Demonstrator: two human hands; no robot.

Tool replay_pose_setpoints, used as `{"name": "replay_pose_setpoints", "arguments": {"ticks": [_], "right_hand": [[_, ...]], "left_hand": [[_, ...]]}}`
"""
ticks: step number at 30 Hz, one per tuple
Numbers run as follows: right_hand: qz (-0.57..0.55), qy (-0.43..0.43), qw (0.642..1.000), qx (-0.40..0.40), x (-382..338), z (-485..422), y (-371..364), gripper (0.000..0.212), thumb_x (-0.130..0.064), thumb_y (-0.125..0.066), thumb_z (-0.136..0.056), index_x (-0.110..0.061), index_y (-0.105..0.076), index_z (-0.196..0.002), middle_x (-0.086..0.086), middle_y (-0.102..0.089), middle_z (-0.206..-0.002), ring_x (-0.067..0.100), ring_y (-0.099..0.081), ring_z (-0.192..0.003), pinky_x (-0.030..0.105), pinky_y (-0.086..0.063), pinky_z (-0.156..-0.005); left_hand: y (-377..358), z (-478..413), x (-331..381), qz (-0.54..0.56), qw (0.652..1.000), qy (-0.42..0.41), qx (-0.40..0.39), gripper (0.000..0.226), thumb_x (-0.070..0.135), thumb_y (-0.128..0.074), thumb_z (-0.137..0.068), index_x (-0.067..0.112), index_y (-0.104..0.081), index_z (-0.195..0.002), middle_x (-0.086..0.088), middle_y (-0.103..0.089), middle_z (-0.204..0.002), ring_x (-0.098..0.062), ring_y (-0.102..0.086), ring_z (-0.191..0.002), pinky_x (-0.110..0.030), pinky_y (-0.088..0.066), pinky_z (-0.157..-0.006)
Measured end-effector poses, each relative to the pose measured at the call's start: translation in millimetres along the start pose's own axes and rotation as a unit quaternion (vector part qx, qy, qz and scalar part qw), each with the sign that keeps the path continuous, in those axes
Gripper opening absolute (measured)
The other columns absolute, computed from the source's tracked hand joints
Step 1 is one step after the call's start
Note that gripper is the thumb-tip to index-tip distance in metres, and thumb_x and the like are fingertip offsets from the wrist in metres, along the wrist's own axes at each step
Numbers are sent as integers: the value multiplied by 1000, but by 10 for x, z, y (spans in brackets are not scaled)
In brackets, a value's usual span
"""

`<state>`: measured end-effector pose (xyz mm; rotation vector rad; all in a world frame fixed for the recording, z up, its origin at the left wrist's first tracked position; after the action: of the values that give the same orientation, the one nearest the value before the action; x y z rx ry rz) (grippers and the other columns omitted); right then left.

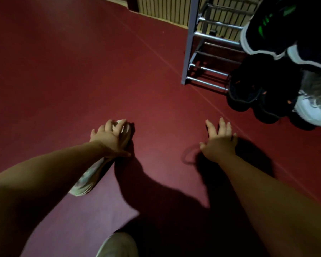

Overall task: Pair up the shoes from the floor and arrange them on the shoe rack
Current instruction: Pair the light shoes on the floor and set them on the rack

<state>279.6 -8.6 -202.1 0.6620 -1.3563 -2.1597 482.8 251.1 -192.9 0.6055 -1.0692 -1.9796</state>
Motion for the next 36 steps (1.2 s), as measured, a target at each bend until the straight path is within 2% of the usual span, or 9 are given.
{"name": "replay_pose_setpoints", "arguments": {"ticks": [6, 10, 15, 17, 21, 25, 29, 32, 36], "right_hand": [[-2, 10, 999, -32, -57, 191, -193, 78, -38, -53, -87, -36, -5, -148, 8, 12, -157, 28, 10, -145, 48, -3, -115], [7, 39, 999, -21, -67, 313, -186, 78, -41, -52, -89, -35, -2, -149, 9, 13, -157, 28, 11, -145, 49, -2, -115], [-19, -1, 999, -35, 198, 478, -186, 80, -43, -51, -90, -34, 2, -149, 10, 17, -156, 28, 11, -145, 48, -3, -115], [-42, -40, 998, -34, 407, 528, -149, 79, -42, -50, -91, -31, 2, -150, 12, 14, -157, 29, 7, -145, 48, -4, -115], [-88, -106, 991, 2, 994, 659, 50, 79, -39, -54, -91, -25, -4, -151, 14, 9, -157, 31, 1, -145, 48, -8, -117], [-114, -193, 973, 59, 1643, 954, 298, 79, -37, -60, -87, -31, -11, -149, 12, 6, -157, 28, 0, -145, 49, -9, -114], [-129, -263, 955, 47, 2160, 1314, 297, 80, -37, -57, -88, -31, -6, -149, 11, 11, -157, 29, 5, -145, 50, -5, -114], [-138, -308, 940, 40, 2459, 1594, 197, 79, -36, -56, -89, -32, -5, -149, 10, 14, -157, 29, 5, -145, 50, -5, -115], [-146, -370, 917, 13, 2789, 1885, 45, 80, -37, -56, -89, -32, -5, -150, 10, 14, -157, 30, 4, -145, 50, -5, -115]], "left_hand": [[-130, -3, 114, 10, 994, 104, -10, 117, 56, -70, -73, 41, 22, -143, -14, -4, -154, -36, -6, -142, -59, -11, -113], [-45, -45, 69, 57, 994, 89, 31, 89, 53, -56, -85, 45, 8, -147, -15, -24, -143, -35, -28, -131, -54, -23, -110], [28, 78, 663, -37, 992, -105, 59, 96, 58, -59, -77, 36, -1, -150, -11, -27, -141, -32, -30, -128, -42, -28, -104], [-38, 247, 1241, -125, 952, -275, 54, 95, 51, -65, -75, 34, -10, -150, -9, -26, -145, -30, -30, -130, -39, -28, -102], [-205, 677, 2276, -217, 778, -586, 70, 83, 33, -70, -68, 29, -37, -144, -13, -40, -140, -34, -42, -124, -44, -33, -99], [-458, 1007, 3006, -386, 589, -706, 77, 84, 35, -63, -79, 31, -17, -149, -16, -22, -152, -35, -26, -136, -49, -20, -109], [-459, 1273, 3488, -375, 437, -806, 134, 81, 28, -81, -53, 24, -56, -130, -17, -54, -131, -35, -51, -121, -53, -39, -99], [-534, 1305, 3753, -344, 399, -837, 148, 61, 29, -83, -59, 26, -66, -118, -13, -63, -119, -33, -61, -109, -45, -50, -86], [-601, 1231, 3967, -371, 500, -782, 29, 71, 34, -65, -77, 34, -38, -142, -12, -34, -147, -33, -35, -133, -45, -24, -110]]}}
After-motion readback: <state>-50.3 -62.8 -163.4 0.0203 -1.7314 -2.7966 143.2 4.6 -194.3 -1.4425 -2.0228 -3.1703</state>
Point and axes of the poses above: each hand's wrist, its own z-axis away from the middle knuckle, its own y-axis out of the back of the hand, x = y × z, the point moved 5 cm from there along -z, towards the middle knuckle
